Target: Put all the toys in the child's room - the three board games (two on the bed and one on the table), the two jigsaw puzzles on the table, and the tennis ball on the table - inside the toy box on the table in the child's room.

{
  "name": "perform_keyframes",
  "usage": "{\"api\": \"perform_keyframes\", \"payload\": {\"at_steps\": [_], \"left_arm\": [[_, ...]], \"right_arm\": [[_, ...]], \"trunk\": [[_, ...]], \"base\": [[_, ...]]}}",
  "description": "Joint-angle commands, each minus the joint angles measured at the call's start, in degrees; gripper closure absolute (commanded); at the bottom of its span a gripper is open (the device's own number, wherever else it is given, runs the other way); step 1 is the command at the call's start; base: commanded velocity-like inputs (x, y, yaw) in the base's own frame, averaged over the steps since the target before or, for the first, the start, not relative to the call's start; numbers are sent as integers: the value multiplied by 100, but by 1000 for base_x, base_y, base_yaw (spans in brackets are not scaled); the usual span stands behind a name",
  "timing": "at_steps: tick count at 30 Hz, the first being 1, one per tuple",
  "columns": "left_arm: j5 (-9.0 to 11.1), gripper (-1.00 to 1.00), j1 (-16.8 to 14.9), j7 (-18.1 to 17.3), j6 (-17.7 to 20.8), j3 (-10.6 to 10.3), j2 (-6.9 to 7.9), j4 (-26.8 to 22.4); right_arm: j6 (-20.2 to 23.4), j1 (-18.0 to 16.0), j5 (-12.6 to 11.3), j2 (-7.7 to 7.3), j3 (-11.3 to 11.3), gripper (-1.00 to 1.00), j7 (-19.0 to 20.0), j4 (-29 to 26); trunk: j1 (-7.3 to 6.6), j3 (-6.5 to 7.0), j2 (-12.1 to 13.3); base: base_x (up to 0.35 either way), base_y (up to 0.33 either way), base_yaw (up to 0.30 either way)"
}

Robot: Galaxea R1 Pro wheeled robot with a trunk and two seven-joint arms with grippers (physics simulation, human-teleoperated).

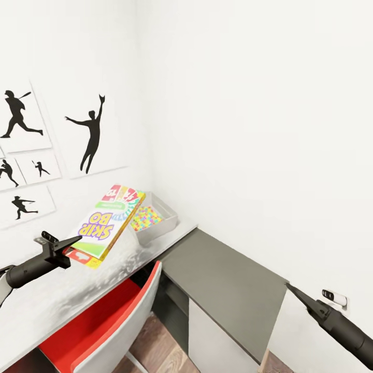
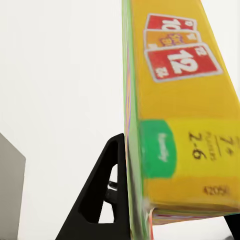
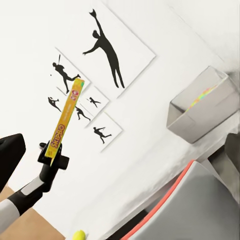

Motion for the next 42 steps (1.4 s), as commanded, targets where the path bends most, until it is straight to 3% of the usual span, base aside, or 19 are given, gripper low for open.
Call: {"api": "perform_keyframes", "payload": {"at_steps": [1, 11, 32, 37, 42], "left_arm": [[14, 100, -3, -7, 64, 9, 4, -2], [20, 100, -3, -5, 80, 30, 4, -2], [23, 100, 4, -8, 81, 32, 9, 2], [16, 100, 3, -6, 55, 43, 8, 219], [13, 100, -1, -1, 39, 163, 3, 310]], "right_arm": [[53, -6, -16, 14, -8, -100, 0, 13], [62, -6, -9, 63, -21, -100, -31, 33], [75, -6, -8, 22, -27, -100, -46, 366], [73, -6, -8, 34, -27, -100, -53, 382], [64, -6, 14, 65, -25, -100, -54, 384]], "trunk": [[4, -11, -13], [4, -5, -13], [4, -5, -13], [4, -5, -13], [4, -5, -13]], "base": [[0, 0, -129], [0, 0, -48], [0, 0, -268], [64, 0, -235], [177, 0, -51]]}}
